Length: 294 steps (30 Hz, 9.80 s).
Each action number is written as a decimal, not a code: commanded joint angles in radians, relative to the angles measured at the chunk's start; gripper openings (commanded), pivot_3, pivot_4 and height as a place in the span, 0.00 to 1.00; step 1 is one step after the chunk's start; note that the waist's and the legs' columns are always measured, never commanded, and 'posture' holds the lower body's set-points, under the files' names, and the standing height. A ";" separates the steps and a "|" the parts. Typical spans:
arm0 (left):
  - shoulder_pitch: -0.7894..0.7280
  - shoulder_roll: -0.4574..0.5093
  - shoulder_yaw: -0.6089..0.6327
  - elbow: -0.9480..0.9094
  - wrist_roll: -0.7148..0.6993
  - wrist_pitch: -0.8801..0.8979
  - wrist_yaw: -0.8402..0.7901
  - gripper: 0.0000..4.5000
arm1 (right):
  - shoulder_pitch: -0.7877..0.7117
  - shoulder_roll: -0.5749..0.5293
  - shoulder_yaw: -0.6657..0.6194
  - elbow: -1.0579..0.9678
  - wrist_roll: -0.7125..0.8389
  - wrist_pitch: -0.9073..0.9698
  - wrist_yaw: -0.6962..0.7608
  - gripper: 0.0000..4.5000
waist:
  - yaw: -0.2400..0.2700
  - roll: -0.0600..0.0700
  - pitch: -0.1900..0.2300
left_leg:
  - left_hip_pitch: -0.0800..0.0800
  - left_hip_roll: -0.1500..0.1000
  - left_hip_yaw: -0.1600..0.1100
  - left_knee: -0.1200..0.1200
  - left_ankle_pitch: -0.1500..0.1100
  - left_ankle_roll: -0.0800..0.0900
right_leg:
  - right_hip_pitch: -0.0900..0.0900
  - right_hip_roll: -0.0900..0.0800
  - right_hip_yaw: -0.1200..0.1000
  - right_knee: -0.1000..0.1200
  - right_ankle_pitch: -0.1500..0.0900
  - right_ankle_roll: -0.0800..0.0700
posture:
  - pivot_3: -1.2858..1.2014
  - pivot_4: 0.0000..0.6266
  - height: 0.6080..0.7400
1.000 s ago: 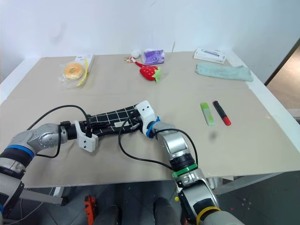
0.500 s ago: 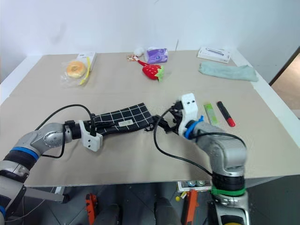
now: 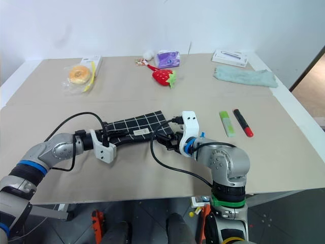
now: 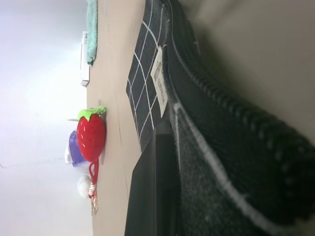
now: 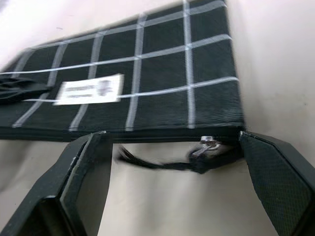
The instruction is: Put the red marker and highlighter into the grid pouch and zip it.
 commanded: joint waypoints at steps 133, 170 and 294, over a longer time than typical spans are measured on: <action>0.017 -0.078 0.076 -0.207 -0.095 0.157 -0.011 0.00 | -0.091 -0.137 0.477 -0.060 -0.272 -0.367 0.232 0.01 | -0.003 -0.005 0.003 | 0.000 0.000 -0.002 0.000 0.002 0.001 | 0.001 0.001 -0.002 0.000 0.000 -0.002 | 0.52 0.24 1.00; 0.027 -0.064 0.087 -0.210 -0.090 0.152 -0.023 0.00 | -0.053 -0.203 0.375 -0.065 -0.222 -0.358 0.251 0.01 | -0.004 -0.005 0.003 | -0.001 0.000 -0.003 0.001 0.002 0.001 | 0.001 0.001 -0.003 0.000 0.000 -0.002 | 0.52 0.24 1.00; 0.063 -0.108 0.099 -0.257 -0.121 0.196 -0.076 0.00 | -0.073 -0.209 0.451 -0.209 -0.094 -0.287 0.229 0.03 | -0.003 -0.005 0.003 | -0.002 0.001 -0.009 0.001 0.002 0.001 | 0.002 0.001 -0.009 0.001 0.000 -0.003 | 0.52 0.24 1.00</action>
